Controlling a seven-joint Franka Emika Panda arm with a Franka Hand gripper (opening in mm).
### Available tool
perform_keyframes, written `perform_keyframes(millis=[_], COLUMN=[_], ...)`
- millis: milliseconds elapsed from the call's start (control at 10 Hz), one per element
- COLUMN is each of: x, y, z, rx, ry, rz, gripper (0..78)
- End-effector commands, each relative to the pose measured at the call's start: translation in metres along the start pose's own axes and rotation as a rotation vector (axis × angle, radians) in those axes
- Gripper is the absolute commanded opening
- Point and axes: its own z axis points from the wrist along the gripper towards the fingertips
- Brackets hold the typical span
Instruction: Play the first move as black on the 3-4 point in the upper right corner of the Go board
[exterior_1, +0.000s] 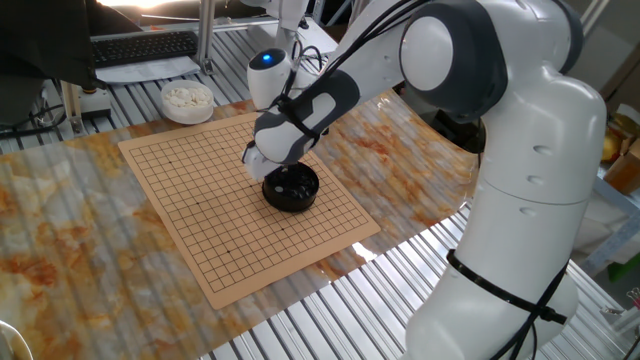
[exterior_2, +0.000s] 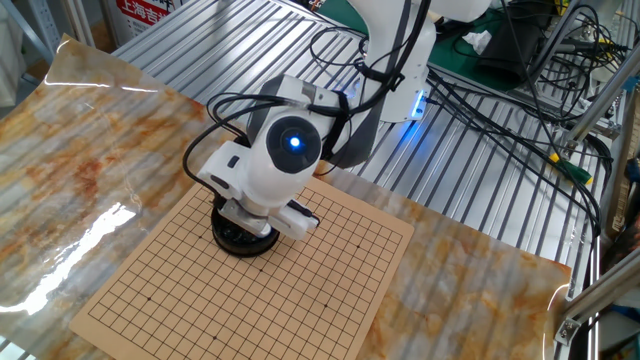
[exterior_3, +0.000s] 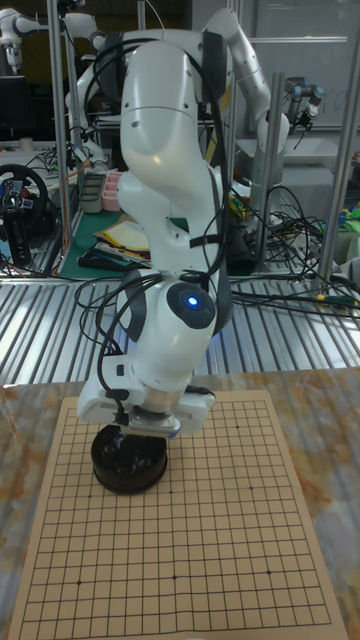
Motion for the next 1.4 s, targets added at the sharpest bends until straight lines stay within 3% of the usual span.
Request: perform_keyframes(millis=[100, 400, 800, 1000, 1100, 1200, 1400], x=[-0.001, -0.004, -0.01, -0.011, -0.011, -0.012, -0.012], y=[0.002, -0.002, -0.008, -0.009, -0.009, -0.008, -0.003], z=[-0.012, -0.025, -0.042, -0.045, -0.045, -0.046, -0.05], rx=[-0.001, -0.055, -0.06, -0.118, -0.122, -0.15, -0.152], ry=[0.012, 0.017, 0.022, 0.027, 0.027, 0.022, 0.024], rz=[0.006, 0.012, 0.014, 0.029, 0.031, 0.044, 0.061], gripper=[1.1, 1.1, 1.1, 1.1, 1.1, 1.1, 1.1])
